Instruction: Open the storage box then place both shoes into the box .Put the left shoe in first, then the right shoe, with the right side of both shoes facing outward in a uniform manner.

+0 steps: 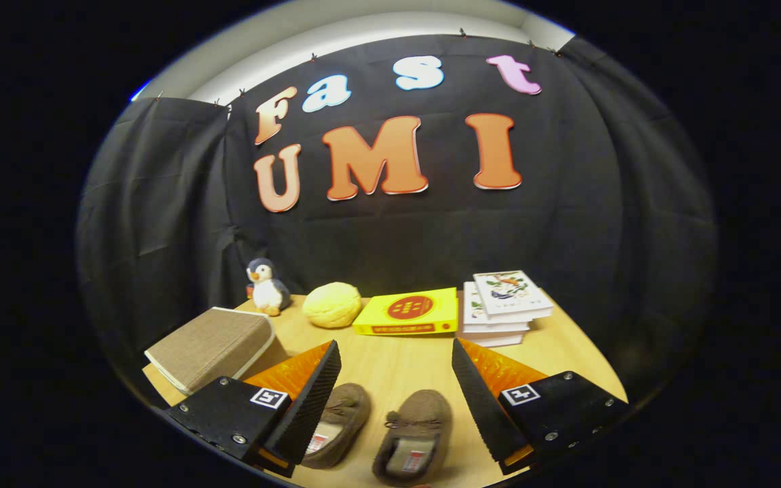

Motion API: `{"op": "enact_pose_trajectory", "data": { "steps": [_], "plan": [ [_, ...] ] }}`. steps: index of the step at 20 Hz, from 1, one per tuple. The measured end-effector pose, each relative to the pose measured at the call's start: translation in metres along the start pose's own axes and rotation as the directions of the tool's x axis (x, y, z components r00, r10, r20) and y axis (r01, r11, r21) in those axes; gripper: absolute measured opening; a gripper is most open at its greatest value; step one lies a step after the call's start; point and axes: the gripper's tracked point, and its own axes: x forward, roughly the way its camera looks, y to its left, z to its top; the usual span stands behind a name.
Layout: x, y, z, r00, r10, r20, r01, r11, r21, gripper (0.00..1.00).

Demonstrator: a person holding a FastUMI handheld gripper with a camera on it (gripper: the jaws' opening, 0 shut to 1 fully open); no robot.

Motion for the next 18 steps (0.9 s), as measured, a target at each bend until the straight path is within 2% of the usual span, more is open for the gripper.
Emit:
{"op": "enact_pose_trajectory", "data": {
  "steps": [3, 7, 14, 18],
  "plan": [
    [0.018, 0.053, -0.024, 0.976, 0.199, -0.093, -0.192, 0.979, 0.074, 0.98],
    [0.031, 0.102, -0.054, 0.9, 0.388, -0.201, -0.352, 0.916, 0.191, 0.99],
    [0.045, 0.156, -0.082, 0.781, 0.557, -0.282, -0.453, 0.816, 0.359, 0.98],
    [0.046, 0.183, -0.093, 0.694, 0.657, -0.295, -0.466, 0.721, 0.513, 0.98]
  ]
}}
